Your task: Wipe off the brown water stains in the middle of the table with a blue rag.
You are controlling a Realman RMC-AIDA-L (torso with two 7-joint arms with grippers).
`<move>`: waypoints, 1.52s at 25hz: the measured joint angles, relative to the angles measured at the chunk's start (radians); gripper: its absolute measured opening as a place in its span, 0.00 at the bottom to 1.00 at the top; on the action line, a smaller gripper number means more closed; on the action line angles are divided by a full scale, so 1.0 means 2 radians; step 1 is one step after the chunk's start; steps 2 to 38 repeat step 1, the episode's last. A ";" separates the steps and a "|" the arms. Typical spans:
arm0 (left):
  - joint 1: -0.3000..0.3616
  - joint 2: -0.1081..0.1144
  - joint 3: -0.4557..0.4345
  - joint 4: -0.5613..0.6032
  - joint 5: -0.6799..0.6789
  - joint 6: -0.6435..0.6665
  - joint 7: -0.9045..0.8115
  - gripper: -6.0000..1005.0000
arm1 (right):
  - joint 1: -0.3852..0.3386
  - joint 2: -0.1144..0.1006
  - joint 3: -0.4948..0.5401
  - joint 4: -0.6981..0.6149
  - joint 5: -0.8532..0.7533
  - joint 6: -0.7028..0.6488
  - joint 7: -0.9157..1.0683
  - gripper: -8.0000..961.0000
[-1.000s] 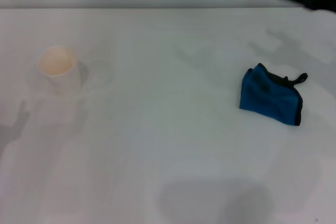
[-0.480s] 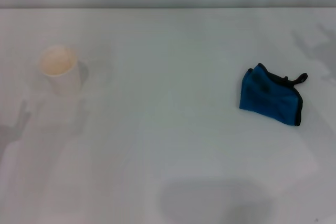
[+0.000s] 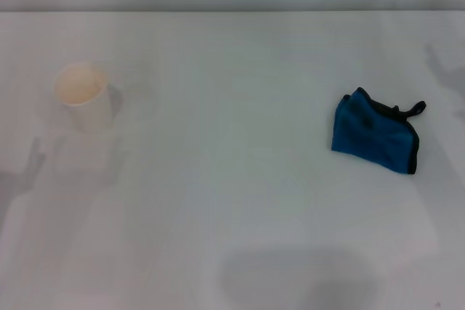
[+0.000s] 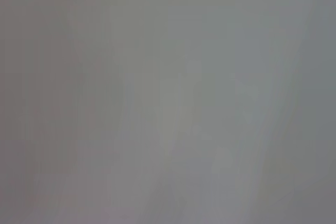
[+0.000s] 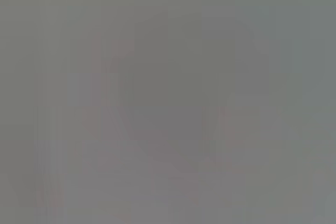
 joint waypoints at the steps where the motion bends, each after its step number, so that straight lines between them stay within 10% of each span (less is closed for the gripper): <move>1: 0.000 0.000 0.000 0.000 0.000 0.000 0.000 0.86 | -0.001 0.000 0.000 0.004 0.007 0.000 0.000 0.86; 38: 0.000 0.000 0.000 0.000 0.000 0.000 0.000 0.86 | -0.001 0.000 0.000 0.004 0.007 0.000 0.000 0.86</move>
